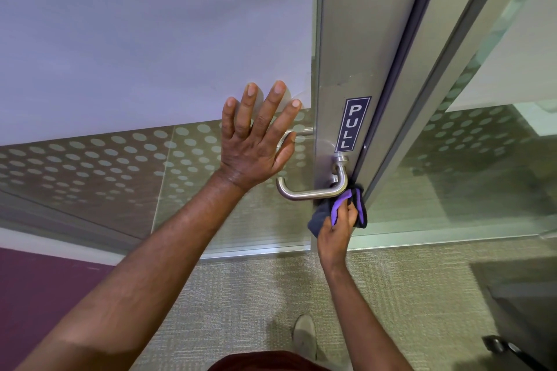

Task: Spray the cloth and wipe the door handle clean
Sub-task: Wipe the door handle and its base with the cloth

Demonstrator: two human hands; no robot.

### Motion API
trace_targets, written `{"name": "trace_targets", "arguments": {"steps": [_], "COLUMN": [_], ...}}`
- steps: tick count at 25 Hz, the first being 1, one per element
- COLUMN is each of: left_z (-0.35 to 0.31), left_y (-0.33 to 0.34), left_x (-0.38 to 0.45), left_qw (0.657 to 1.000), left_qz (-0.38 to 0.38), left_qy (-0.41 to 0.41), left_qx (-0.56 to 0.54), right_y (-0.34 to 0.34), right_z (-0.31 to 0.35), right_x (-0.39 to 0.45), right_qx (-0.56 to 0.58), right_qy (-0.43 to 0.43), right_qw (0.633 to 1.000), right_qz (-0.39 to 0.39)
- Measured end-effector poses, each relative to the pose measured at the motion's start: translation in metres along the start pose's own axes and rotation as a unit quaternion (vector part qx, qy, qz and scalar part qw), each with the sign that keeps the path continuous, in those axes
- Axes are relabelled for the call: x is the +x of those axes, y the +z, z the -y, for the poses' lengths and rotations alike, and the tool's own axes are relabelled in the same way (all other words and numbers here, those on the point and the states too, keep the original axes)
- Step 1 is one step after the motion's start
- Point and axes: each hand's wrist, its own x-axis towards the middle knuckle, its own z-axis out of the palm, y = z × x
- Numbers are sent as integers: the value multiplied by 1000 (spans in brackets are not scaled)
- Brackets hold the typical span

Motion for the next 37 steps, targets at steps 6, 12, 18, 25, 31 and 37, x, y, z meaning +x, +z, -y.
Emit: {"name": "trace_targets", "arguments": {"steps": [6,12,18,25,31,37], "left_z": [-1,-1,-2,-2,-2,-2], "left_y": [-1,-2,-2,-3,-6,-5], "left_x": [2,1,1,2,3,3], "left_qw": [1000,1000,1000,1000,1000,1000], "left_qz": [-4,1,0,1,13,11], "left_qy": [-4,-4,-6,-9,-10,-5], "left_qx": [4,0,-3,-4,-3,-4], "right_y": [-18,-34,-31,1,12,-37], "right_z": [27,39,20,16,20,28], "right_x": [9,15,15,-2,-4,-18], "right_qx": [-3,45,44,81,330,267], "right_qy": [-87,-64,-67,3,310,237], "right_qw": [996,997,996,997,890,920], "right_qz": [-1,4,45,-9,48,160]}}
